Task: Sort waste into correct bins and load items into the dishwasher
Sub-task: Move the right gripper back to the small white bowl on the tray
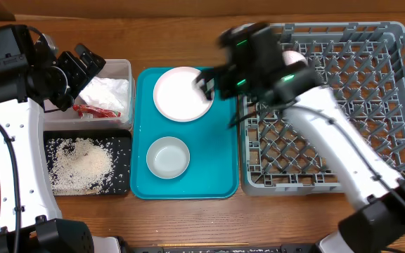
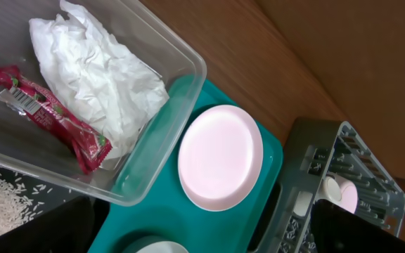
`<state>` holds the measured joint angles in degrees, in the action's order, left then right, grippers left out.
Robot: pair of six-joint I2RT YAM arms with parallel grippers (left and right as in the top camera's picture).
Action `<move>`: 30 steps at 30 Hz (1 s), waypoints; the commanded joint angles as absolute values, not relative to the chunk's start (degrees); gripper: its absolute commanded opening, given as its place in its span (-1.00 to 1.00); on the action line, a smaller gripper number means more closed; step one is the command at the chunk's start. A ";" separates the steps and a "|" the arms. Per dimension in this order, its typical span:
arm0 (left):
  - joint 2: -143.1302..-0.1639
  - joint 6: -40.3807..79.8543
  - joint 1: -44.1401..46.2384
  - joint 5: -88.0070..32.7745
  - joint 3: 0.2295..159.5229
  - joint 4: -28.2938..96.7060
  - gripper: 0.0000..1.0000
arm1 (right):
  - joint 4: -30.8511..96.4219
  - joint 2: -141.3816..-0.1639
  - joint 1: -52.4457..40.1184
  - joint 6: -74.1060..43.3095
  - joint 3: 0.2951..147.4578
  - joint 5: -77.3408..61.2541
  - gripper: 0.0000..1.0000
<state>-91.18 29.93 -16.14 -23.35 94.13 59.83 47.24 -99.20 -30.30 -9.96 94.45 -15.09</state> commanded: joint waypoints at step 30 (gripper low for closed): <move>-90.32 30.46 -16.14 -23.11 95.13 59.77 1.00 | 49.71 -119.72 -59.79 -8.91 92.14 -5.39 -0.18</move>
